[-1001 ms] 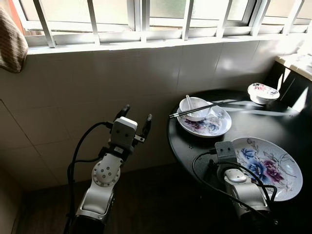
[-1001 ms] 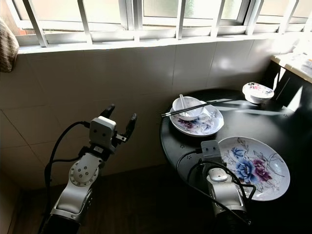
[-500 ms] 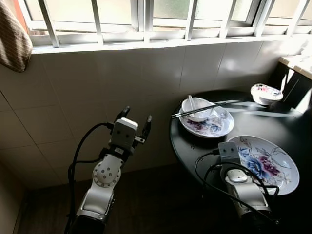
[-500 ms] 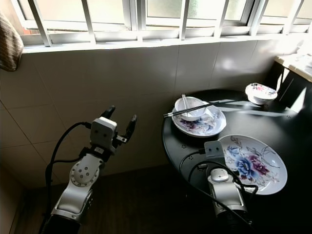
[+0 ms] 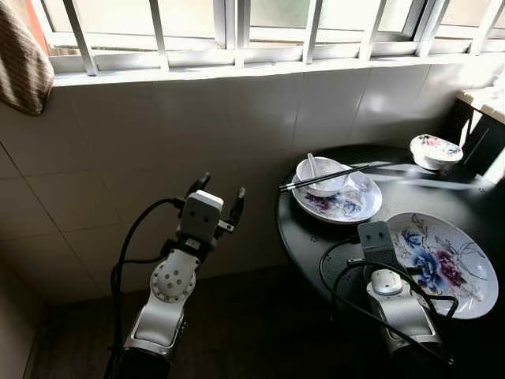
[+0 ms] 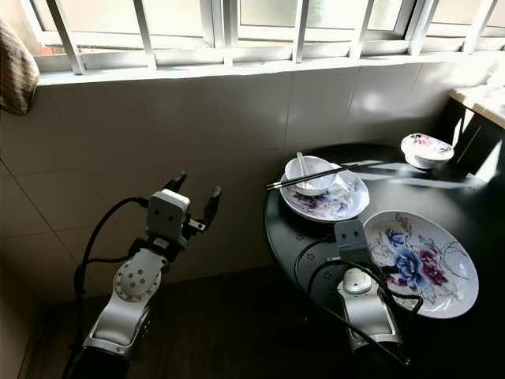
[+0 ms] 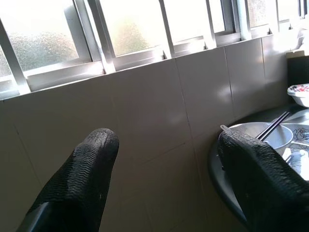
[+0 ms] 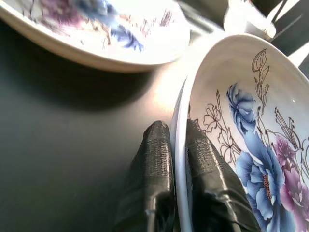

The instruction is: Kitchen organization

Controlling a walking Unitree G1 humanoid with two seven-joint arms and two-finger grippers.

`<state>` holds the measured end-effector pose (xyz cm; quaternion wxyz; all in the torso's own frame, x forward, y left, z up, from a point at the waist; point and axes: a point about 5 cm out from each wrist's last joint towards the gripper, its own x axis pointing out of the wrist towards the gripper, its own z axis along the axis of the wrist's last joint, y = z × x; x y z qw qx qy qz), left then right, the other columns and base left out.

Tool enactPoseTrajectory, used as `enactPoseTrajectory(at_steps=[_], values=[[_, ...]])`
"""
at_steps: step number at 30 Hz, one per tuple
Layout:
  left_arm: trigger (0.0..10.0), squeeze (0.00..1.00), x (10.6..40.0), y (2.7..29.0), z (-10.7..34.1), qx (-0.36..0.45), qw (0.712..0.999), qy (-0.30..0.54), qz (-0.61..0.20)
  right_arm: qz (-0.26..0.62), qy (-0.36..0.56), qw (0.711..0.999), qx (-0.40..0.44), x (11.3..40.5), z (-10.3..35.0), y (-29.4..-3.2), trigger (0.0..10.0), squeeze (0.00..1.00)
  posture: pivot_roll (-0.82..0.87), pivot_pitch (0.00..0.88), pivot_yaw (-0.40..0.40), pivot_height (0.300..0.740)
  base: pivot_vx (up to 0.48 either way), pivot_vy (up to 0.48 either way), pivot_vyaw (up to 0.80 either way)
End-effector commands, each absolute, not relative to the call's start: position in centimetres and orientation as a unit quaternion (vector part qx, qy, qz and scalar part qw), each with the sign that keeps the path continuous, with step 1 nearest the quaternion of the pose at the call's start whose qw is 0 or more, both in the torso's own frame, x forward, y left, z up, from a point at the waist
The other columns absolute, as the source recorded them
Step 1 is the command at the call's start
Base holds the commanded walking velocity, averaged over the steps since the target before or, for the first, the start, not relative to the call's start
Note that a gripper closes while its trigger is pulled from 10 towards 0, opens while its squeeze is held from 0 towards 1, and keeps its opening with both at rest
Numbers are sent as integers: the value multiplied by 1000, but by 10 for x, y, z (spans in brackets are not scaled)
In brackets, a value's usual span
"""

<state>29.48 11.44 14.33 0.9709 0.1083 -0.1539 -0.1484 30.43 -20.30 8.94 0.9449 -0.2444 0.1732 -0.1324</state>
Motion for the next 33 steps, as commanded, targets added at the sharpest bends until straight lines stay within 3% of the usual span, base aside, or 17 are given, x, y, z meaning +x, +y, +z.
enactPoseTrajectory(at_steps=[1,9,14,20,26,33], values=[[10000,0,298,114,145,109,972,-152,-145,-139,87,946,-281,310,118,-199,0,0,55,0,-30,740,0,0,0],[10000,0,299,115,145,110,972,-151,-142,-116,-6,939,-325,313,137,-184,0,0,58,0,-30,740,0,0,336],[10000,0,299,116,146,108,973,-152,-139,-54,-64,941,-329,311,146,-164,0,0,58,0,-31,740,0,0,800],[10000,0,300,119,147,90,977,-149,-126,81,-165,919,-348,299,155,-122,0,0,58,0,-31,740,0,0,800],[10000,0,301,120,146,88,978,-142,-126,126,-177,915,-340,293,153,-112,0,0,59,0,-31,740,0,0,800],[10000,0,302,119,146,83,979,-139,-128,138,-179,913,-339,292,150,-113,0,0,55,0,-33,740,0,476,800]])
